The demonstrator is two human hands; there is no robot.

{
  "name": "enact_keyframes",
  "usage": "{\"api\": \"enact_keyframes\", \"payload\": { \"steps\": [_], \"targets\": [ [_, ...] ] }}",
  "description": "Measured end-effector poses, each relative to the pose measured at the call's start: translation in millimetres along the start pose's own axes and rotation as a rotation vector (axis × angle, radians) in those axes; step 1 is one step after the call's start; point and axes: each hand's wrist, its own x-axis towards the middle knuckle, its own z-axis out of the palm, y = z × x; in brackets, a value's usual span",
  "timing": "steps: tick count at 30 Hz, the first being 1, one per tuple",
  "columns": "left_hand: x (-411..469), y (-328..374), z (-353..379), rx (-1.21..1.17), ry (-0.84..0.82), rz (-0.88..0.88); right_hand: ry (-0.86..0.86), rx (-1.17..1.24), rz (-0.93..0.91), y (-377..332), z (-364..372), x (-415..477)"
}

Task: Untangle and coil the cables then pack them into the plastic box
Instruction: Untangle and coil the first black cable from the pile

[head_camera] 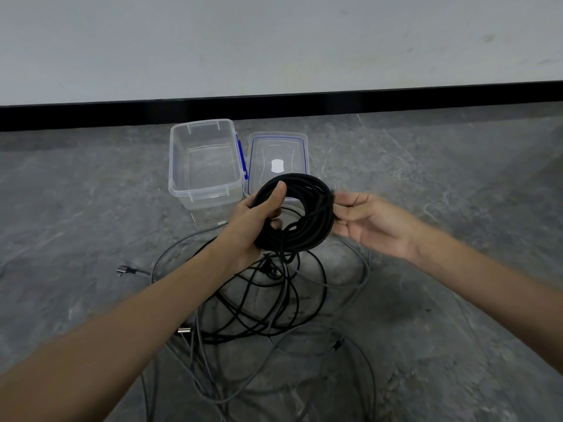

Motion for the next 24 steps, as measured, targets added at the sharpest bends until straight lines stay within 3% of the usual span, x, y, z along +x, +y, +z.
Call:
{"api": "enact_keyframes", "payload": {
  "steps": [3,16,24],
  "targets": [
    [0.8,0.3,4.1,0.012,0.020,0.009,0.084,0.006,-0.001,2.7,0.2,3.7],
    [6.5,-3.8,11.8,-0.070,0.158,0.050,0.155,0.137,0.100,4.0,9.0,1.8],
    [10.3,-8.9,17.4,-0.062,0.153,0.069,0.095,0.011,0.072,8.2,9.7,-0.4]
  ]
}}
